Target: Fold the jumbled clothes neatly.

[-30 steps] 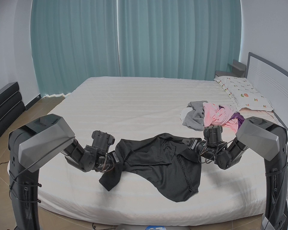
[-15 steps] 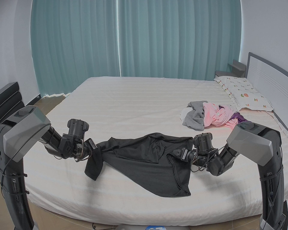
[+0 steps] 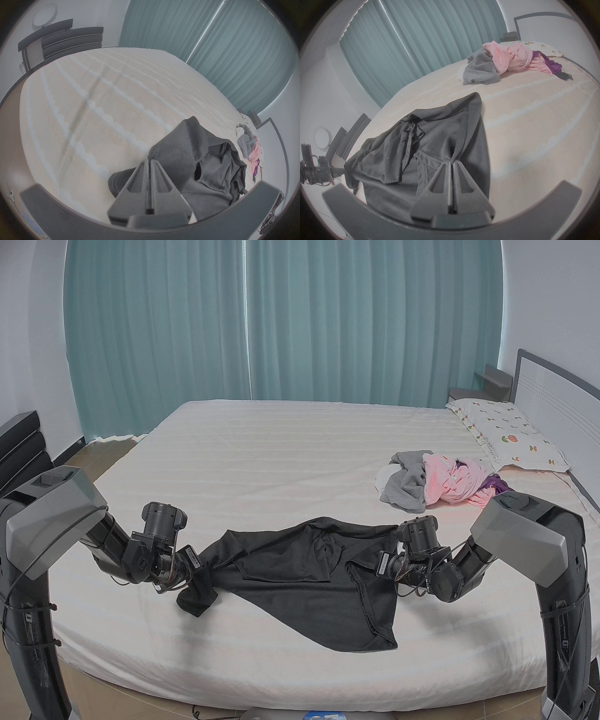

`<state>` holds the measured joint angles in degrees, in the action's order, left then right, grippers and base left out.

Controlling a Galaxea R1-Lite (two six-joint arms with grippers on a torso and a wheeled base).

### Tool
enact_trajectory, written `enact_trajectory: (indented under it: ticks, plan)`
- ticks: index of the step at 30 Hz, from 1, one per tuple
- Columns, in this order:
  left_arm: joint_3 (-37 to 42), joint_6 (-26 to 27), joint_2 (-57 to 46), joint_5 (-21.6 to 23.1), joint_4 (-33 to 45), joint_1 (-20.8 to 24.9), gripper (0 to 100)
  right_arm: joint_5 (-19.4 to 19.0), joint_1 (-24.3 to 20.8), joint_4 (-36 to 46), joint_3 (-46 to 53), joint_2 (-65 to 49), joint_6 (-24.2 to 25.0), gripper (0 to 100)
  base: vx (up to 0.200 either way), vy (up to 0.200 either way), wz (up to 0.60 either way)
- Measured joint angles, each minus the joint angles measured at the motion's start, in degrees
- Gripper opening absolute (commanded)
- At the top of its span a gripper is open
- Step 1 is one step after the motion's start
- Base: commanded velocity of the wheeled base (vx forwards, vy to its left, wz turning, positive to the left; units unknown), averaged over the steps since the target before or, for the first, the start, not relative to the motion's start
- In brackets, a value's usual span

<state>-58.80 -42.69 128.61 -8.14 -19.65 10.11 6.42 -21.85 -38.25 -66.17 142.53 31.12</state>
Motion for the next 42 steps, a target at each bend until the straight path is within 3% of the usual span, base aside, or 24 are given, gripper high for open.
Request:
enact_trajectory:
  ticks: [12,23,24,31,42]
  plan:
    - [2.2,0.1,-0.3,0.0,0.1,0.6,0,0.5,7.8,-0.4,-5.3,-1.2,0.5,0,0.0,0.0,0.0]
    - [2.3,0.1,-0.2,0.0,0.0,1.0,0,3.5,13.2,-0.5,-13.1,2.5,0.6,0,0.0,0.0,0.0]
    - [2.3,0.1,-0.2,0.0,0.0,1.0,0,3.5,13.3,-0.5,-13.5,3.1,0.7,100,0.0,0.0,0.0]
    - [2.4,0.0,-0.2,0.0,0.0,1.0,0,2.9,13.9,-1.5,-13.3,4.1,1.8,100,0.0,0.0,0.0]
    - [2.7,0.0,-1.4,0.0,2.1,1.0,0,-6.1,13.5,-2.1,2.5,-6.1,3.9,100,0.0,0.0,0.0]
